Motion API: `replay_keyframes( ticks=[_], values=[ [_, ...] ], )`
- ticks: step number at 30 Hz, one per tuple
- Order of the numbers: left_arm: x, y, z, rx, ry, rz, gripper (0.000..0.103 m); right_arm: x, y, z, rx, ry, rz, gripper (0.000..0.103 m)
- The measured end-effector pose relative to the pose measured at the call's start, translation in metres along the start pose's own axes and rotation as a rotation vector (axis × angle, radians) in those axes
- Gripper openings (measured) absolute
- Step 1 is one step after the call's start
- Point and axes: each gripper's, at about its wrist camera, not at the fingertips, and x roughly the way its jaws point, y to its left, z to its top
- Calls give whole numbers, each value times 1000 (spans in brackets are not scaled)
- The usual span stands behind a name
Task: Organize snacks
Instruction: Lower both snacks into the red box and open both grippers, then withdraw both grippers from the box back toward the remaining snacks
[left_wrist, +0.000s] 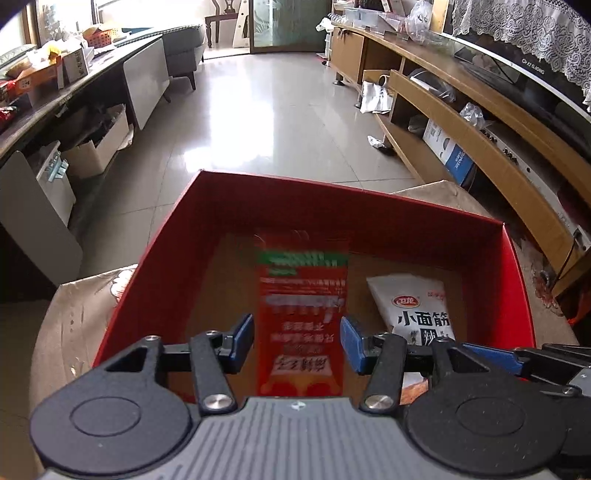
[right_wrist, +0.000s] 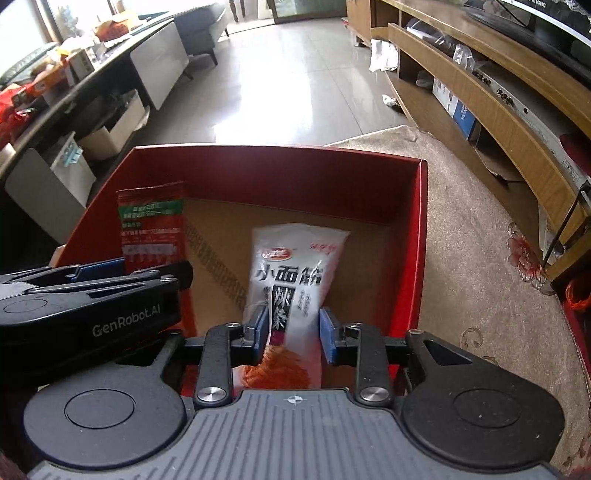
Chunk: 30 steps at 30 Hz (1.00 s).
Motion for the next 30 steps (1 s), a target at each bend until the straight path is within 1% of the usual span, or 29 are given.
replay_keyframes(
  ticks=[3,7,16,22,30],
  values=[
    [-3,1,0,-8,2,-7,51,0,1,1,-3,-4,-2,41],
    [-10,3,2,-15,-8,-11,54,-5,0,1,5,-15,-1,44],
    [-41,14,-2,-56,-39,-45,58,-27,1,-2,8,-61,7,48],
    [-61,28,-17,-82,-41,-58,59,-47,8,-13,-7,-86,23,50],
    [-73,44,-44,-100,-3,-41,59,-62,16,-34,-40,-85,32,50]
  ],
)
